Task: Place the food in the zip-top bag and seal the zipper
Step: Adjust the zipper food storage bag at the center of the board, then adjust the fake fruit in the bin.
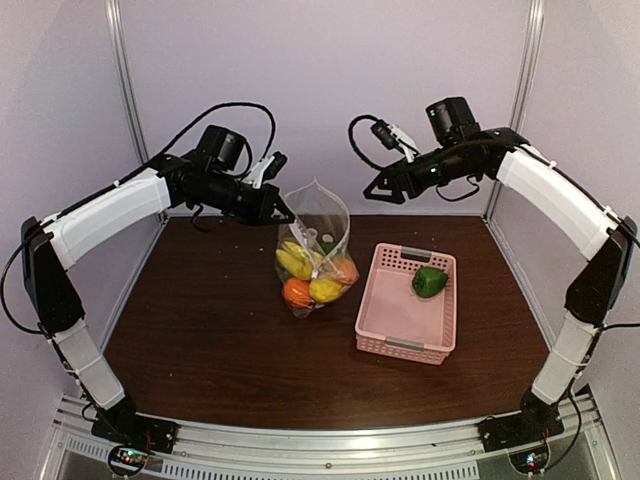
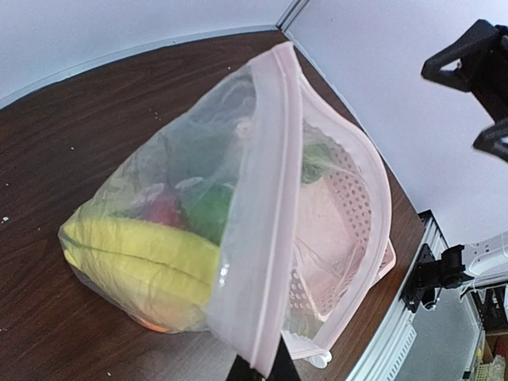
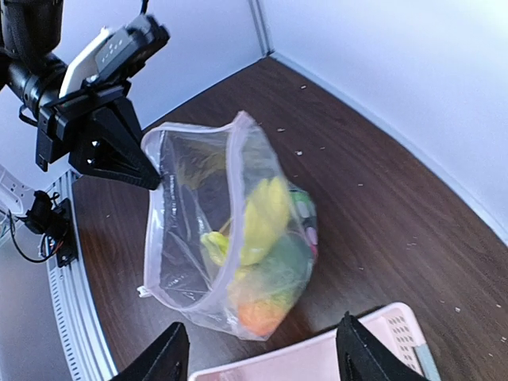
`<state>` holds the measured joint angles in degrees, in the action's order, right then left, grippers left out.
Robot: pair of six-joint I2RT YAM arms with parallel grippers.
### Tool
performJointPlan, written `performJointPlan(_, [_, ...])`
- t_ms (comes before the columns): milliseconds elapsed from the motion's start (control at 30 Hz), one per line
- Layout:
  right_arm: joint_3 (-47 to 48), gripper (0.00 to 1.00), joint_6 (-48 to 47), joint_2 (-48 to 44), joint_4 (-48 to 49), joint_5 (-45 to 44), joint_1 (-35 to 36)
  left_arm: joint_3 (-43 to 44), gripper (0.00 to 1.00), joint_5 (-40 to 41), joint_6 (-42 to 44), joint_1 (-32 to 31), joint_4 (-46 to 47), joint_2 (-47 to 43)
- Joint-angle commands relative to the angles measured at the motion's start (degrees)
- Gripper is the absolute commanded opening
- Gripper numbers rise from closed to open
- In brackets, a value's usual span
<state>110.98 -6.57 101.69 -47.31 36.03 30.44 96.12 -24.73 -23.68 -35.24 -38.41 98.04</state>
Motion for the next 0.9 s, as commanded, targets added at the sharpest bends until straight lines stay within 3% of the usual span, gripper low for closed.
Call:
performJointPlan(0, [-4.7,0.65,-3.4,-6.2,-1.2,-3.6,-6.3,-1.4,0.0,-2.6,0.2,0.1,5.1,-2.2])
performJointPlan(333, [-8.8,0.68,-22.8,-9.1,-13.8,-13.1,-12.7,2.5,0.0,-4.4,1.8,0.1,4.9,-1.5])
performJointPlan(600, [-22.2,0.68,-28.0,-12.4,-9.8,-19.1,-13.0,-1.5,0.0,-5.6,1.4,0.1,5.7,-3.2])
performJointPlan(867, [-26.4,0.66,-35.3,-5.8,-8.5,-23.2,-13.0,-7.4,0.0,-5.4,0.5,0.1,8.9,-5.7])
